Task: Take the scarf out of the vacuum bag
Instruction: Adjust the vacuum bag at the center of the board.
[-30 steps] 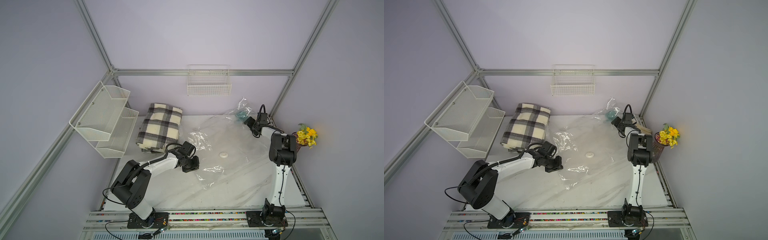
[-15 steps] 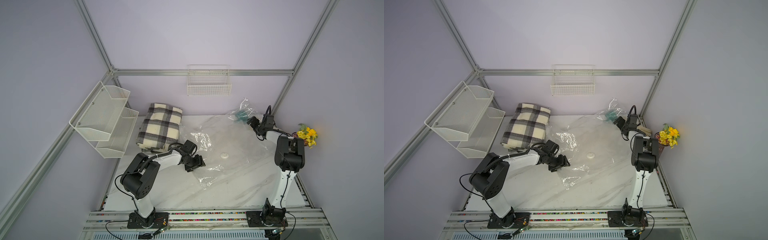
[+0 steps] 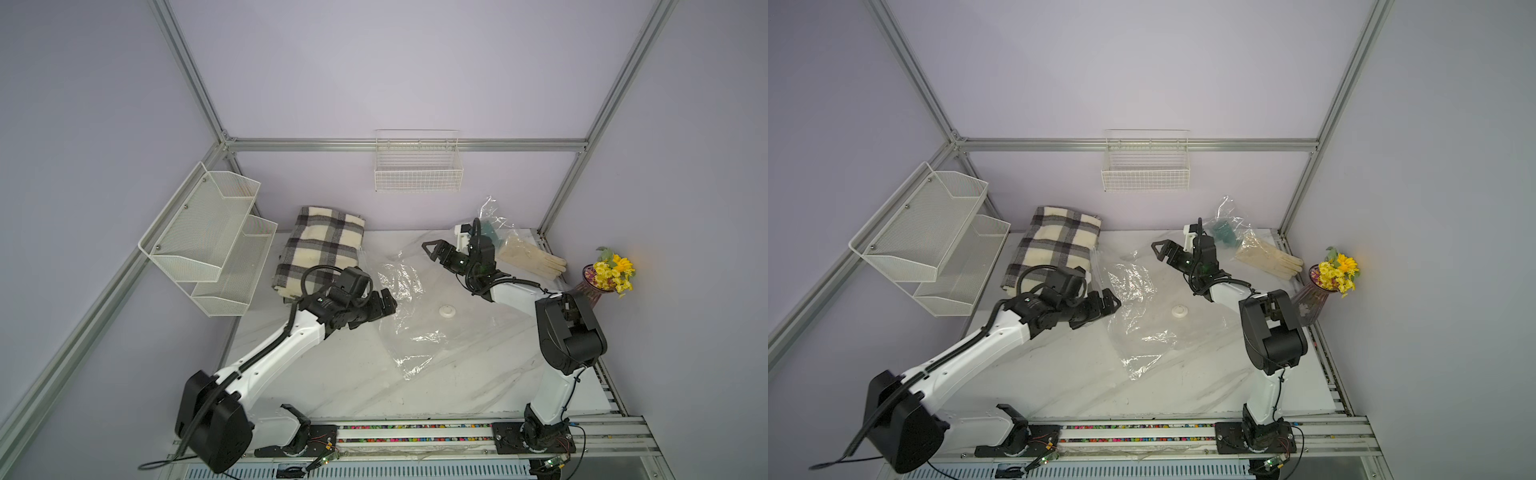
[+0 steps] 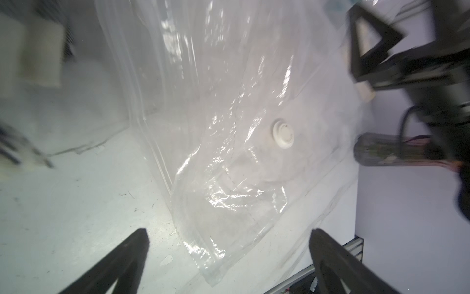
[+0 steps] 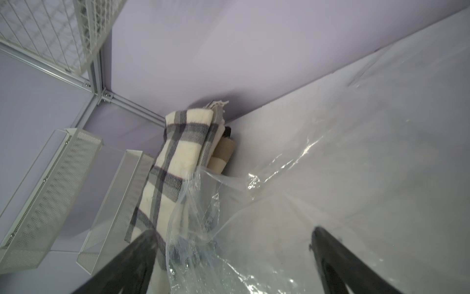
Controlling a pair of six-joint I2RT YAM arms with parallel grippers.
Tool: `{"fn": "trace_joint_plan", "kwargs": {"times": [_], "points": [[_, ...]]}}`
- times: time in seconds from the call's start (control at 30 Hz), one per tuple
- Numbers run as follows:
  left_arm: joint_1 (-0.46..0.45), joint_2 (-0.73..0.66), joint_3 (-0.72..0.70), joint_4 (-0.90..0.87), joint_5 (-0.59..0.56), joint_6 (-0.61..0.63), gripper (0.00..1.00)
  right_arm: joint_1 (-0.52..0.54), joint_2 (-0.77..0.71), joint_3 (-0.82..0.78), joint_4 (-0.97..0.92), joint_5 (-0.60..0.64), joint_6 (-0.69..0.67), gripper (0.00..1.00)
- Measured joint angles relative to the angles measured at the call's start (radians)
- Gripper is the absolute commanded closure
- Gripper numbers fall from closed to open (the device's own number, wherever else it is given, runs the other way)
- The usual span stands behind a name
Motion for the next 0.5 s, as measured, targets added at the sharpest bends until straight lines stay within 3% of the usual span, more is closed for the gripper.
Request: {"fn": "trace_joint_plan", "kwargs": {"times": [0.13,0.27,0.37,0.5], "points": [[0.066,-0.22,0.023,-0.082,-0.18,0.054,0.0,0.019,0.058,0.001,-0.002,-0.013,-0.005,0.03],[0.102,-0.455,-0.031,-0.141,-0.457,0.142,0.0,0.029,0.129,0.048,-0.076,0.005,-0.046,0.03],[0.107,-0.638,-0.135,-0.099,-0.655,0.277,0.0,0.057,0.182,0.13,-0.212,0.096,-0.122,0.03],[0.108,-0.796,-0.291,0.053,-0.835,0.513,0.0,0.127,0.242,0.247,-0.393,0.274,-0.228,0.03]]}}
